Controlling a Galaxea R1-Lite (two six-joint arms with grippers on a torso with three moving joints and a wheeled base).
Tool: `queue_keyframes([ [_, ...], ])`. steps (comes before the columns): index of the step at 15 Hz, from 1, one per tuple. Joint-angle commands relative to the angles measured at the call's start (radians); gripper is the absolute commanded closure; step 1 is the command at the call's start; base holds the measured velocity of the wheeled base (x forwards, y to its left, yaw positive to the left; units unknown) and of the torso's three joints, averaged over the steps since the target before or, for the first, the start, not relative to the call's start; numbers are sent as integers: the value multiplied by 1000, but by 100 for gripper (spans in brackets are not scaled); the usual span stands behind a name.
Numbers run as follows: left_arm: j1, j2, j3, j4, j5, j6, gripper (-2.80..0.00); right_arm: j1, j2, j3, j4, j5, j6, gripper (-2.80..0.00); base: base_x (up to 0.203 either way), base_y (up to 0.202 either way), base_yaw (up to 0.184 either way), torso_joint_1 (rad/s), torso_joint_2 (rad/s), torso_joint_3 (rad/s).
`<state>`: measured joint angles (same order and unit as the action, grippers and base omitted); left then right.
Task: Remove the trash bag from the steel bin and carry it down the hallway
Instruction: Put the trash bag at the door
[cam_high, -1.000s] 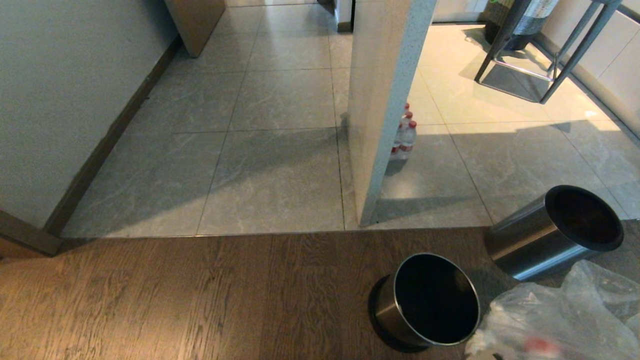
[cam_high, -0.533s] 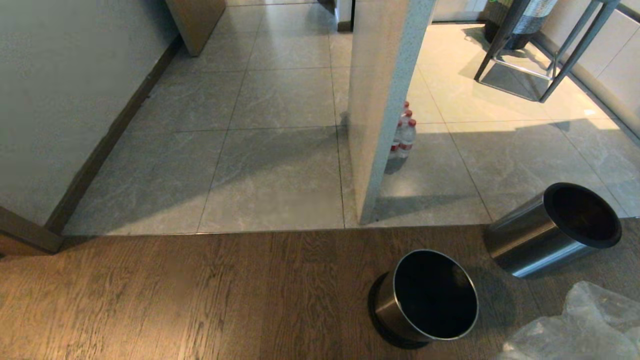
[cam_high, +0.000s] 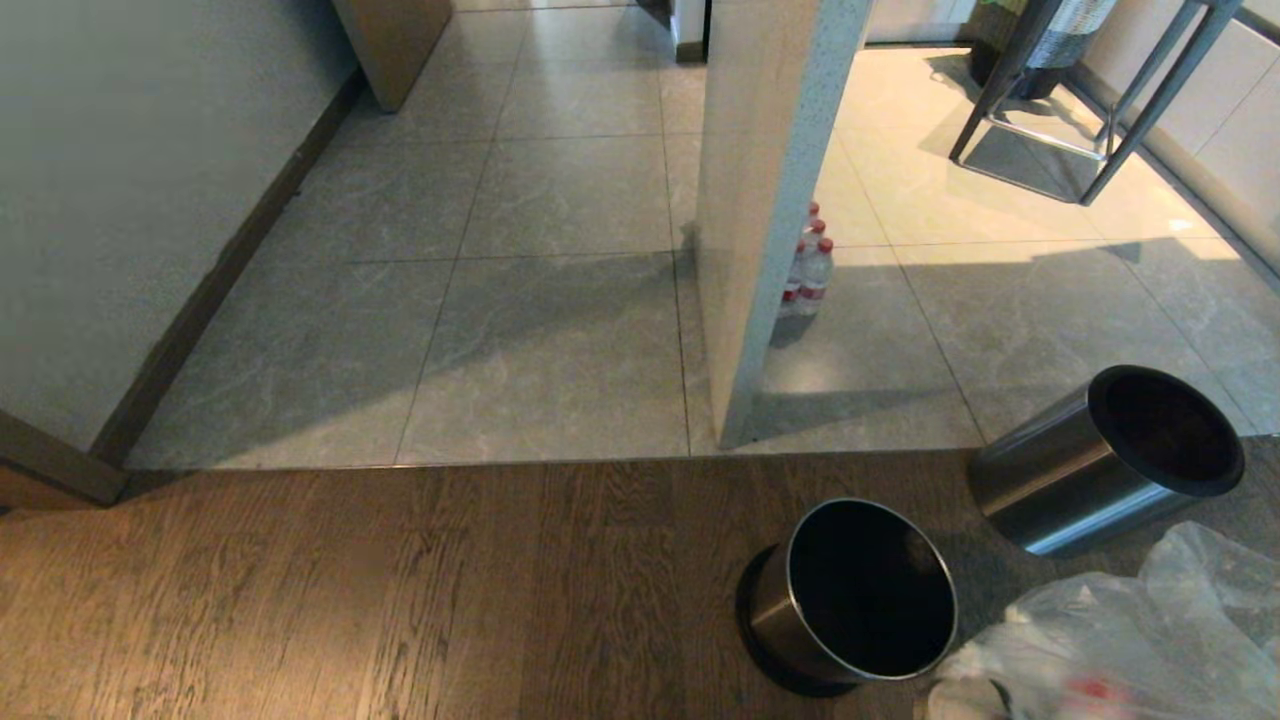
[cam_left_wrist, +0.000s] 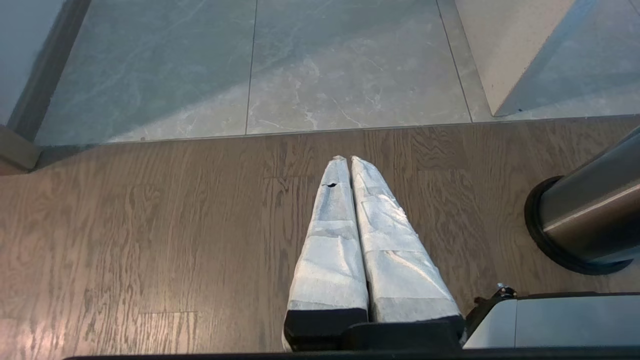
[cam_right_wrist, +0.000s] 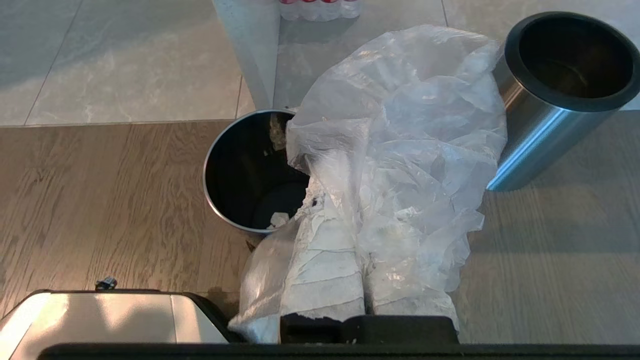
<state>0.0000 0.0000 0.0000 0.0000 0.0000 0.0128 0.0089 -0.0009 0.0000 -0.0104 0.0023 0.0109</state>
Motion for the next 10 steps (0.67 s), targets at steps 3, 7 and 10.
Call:
queue_keyframes([
  [3,0,0,0,-2,0,-2,0,0,2,2,0,1,0,0,0,33,-2,-1,1,1],
  [7,0,0,0,-2,-1,0,0,0,2,2,1,1,0,0,0,185,0,2,4,3],
  [10,0,0,0,-2,0,-1,0,0,2,2,0,1,0,0,0,185,5,2,2,2],
])
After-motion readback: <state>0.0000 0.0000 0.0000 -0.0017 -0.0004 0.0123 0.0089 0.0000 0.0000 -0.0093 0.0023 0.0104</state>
